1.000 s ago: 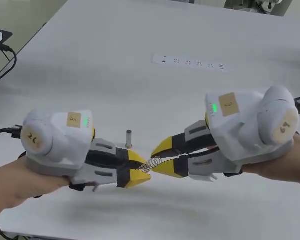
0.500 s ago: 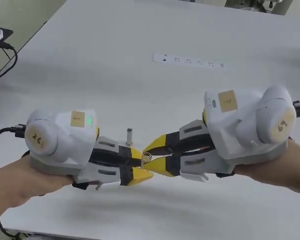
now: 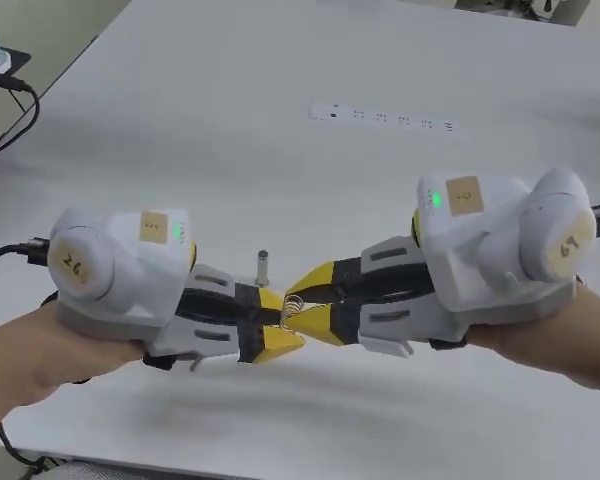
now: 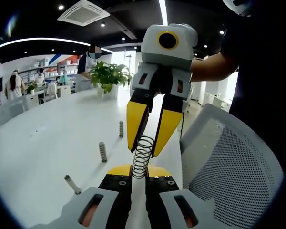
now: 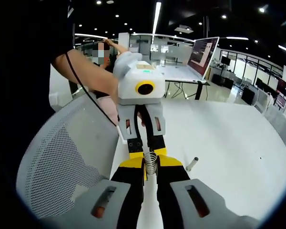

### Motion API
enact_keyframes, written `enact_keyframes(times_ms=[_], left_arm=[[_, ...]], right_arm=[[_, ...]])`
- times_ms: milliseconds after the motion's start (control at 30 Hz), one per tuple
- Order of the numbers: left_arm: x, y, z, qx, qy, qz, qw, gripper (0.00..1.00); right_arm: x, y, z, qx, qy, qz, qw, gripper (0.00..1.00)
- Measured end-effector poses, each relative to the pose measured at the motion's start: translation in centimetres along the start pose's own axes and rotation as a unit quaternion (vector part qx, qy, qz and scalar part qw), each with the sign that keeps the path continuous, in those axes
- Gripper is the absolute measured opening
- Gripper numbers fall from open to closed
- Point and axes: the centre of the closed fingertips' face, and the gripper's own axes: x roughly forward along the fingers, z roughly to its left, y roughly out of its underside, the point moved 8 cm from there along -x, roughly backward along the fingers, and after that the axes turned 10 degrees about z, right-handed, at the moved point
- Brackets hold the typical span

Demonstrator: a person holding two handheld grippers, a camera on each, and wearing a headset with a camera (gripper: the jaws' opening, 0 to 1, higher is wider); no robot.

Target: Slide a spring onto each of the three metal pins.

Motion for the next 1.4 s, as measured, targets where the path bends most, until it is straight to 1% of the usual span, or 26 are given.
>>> enact_keyframes(times_ms=[167,400,500,567,633,833,900,967,1100,1400], left_arm=[[0.03,-0.02,0.01,-0.002,0.0,-0.001,1.0,0.01],[0.29,0.21,-0.06,-0.004,0.002,0.006,1.0,0.02],[0.36,0.26,-0.1,-0.015,0.004,0.008,0.9999,0.02],[0.38,0.22,-0.07,-0.014,0.002,0.008,0.9999,0.02],[0.42,0.11,-0.1,-0.02,0.004,0.005,0.9998,0.03],[0.23,-0.07,0.04,-0.029,0.001,-0.003,0.9996,0.05],[0.11,-0.06,0.1,-0.031,-0.001,-0.005,0.9995,0.07],[-0.01,0.06,0.21,-0.032,-0.007,-0.003,0.9995,0.1],[-0.15,0.2,0.25,-0.035,-0.01,-0.003,0.9993,0.14],[-0.46,0.33,0.38,-0.04,-0.016,-0.001,0.9991,0.19]], right_arm=[[-0.18,-0.08,-0.07,0.003,-0.001,-0.002,1.0,0.06],[-0.19,0.18,0.06,0.005,-0.002,0.001,1.0,0.06],[-0.21,0.22,0.08,0.009,-0.003,0.002,1.0,0.06],[-0.23,0.2,0.02,0.009,-0.002,0.003,1.0,0.06],[-0.3,0.03,-0.07,0.013,-0.004,0.002,0.9999,0.06],[-0.35,-0.19,-0.17,0.005,-0.003,0.008,1.0,0.06],[-0.35,-0.1,-0.24,0.001,0.0,0.014,0.9999,0.06],[-0.37,-0.08,-0.26,0.001,0.0,0.013,0.9999,0.06],[-0.4,-0.11,-0.28,0.001,0.003,0.013,0.9999,0.06],[-0.52,-0.34,-0.49,-0.002,0.009,0.014,0.9999,0.06]])
